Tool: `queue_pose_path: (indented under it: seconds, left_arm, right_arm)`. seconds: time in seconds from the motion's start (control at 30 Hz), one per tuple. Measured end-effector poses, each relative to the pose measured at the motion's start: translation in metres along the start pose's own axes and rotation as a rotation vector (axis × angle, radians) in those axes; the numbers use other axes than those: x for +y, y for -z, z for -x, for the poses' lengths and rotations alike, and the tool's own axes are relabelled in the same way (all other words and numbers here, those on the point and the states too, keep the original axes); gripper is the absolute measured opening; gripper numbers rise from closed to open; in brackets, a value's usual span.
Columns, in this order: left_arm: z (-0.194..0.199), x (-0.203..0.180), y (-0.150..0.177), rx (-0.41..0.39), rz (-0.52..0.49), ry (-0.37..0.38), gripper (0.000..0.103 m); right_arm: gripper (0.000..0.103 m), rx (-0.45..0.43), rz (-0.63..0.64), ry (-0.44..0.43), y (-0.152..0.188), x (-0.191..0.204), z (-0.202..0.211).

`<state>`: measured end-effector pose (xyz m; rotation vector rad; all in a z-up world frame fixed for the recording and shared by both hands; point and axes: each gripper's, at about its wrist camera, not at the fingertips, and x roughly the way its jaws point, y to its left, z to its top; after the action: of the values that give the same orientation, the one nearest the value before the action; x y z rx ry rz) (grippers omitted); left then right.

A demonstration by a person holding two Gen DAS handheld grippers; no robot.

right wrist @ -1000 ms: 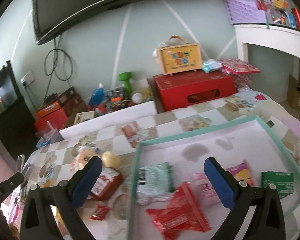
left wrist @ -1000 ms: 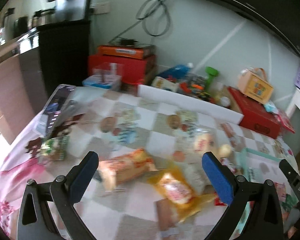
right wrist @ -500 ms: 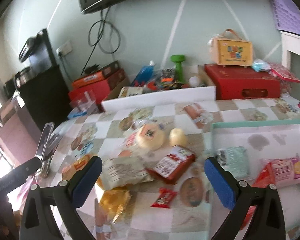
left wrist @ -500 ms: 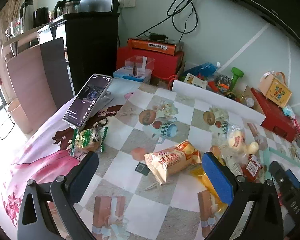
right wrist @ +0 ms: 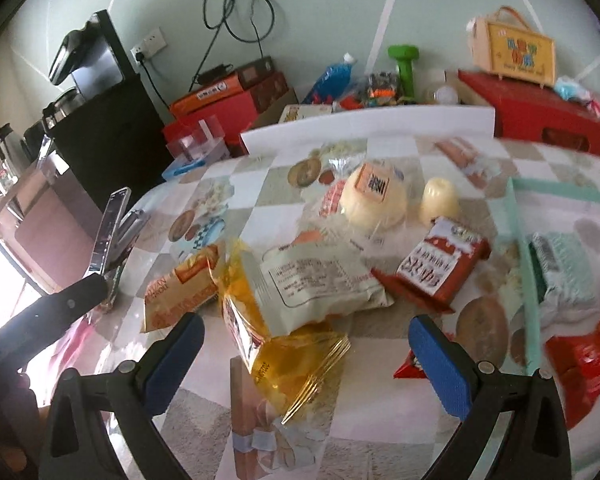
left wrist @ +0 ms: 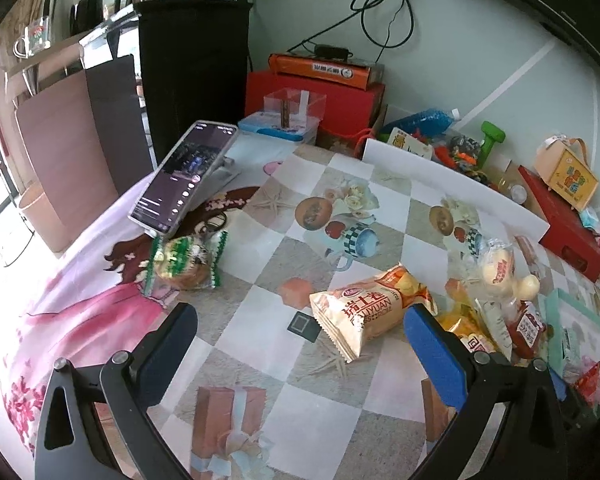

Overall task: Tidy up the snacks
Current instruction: 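Reach the left tool toward the beige Daliyuan bag while the right tool approaches the yellow bread bag, then close the left tool on the beige Daliyuan bag while the right tool grasps the yellow bread bag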

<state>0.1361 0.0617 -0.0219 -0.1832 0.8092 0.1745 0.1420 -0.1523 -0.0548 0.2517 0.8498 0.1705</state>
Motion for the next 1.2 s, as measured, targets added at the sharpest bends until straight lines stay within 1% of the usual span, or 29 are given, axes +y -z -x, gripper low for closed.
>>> queue_pose_path:
  seconds: [0.17,0.37,0.5,0.57,0.6,0.63,0.7,0.8,0.97,1.0,1.07,1.1,1.13,1.2]
  left_arm:
    - [-0.018,-0.009,-0.002,0.037,-0.012,0.026,0.103]
    - [-0.039,-0.027,-0.004,0.089,-0.040,0.063,0.103]
    - [-0.049,-0.035,-0.007,0.112,-0.031,0.092,0.103]
    - [-0.056,-0.039,-0.009,0.134,-0.026,0.106,0.103]
    - [-0.059,-0.040,-0.011,0.145,-0.024,0.110,0.103]
    - [-0.063,-0.042,-0.013,0.154,-0.023,0.111,0.103]
    - [-0.069,-0.045,-0.016,0.165,-0.028,0.104,0.103]
    - [-0.077,-0.048,-0.016,0.180,-0.037,0.084,0.103]
    - [-0.084,-0.046,-0.015,0.192,-0.011,0.106,0.103]
    - [-0.084,-0.045,-0.014,0.192,-0.005,0.108,0.103]
    - [-0.084,-0.044,-0.014,0.196,0.006,0.122,0.098]
    - [-0.082,-0.044,-0.014,0.194,0.009,0.128,0.093]
    - [-0.081,-0.044,-0.014,0.193,0.009,0.133,0.088]
    - [-0.078,-0.044,-0.013,0.192,0.003,0.139,0.086]
  right_arm:
    - [0.103,0.044,-0.065,-0.035,0.002,-0.008,-0.009]
    - [0.103,0.053,-0.079,-0.035,0.002,-0.010,-0.012]
    - [0.102,0.053,-0.079,-0.044,0.001,-0.010,-0.015]
    - [0.098,0.054,-0.084,-0.049,0.001,-0.011,-0.016]
    - [0.093,0.059,-0.088,-0.050,0.001,-0.011,-0.018]
    - [0.091,0.065,-0.092,-0.052,0.001,-0.012,-0.020]
    - [0.090,0.068,-0.095,-0.060,0.002,-0.012,-0.022]
    - [0.086,0.065,-0.088,-0.071,0.002,-0.010,-0.023]
    - [0.083,0.065,-0.078,-0.082,0.002,-0.007,-0.025]
    - [0.079,0.065,-0.076,-0.086,0.002,-0.007,-0.025]
    - [0.070,0.067,-0.078,-0.107,0.002,-0.006,-0.024]
    - [0.068,0.067,-0.079,-0.116,0.002,-0.006,-0.024]
    - [0.064,0.065,-0.076,-0.122,0.002,-0.005,-0.024]
    - [0.059,0.062,-0.070,-0.132,0.002,-0.003,-0.023]
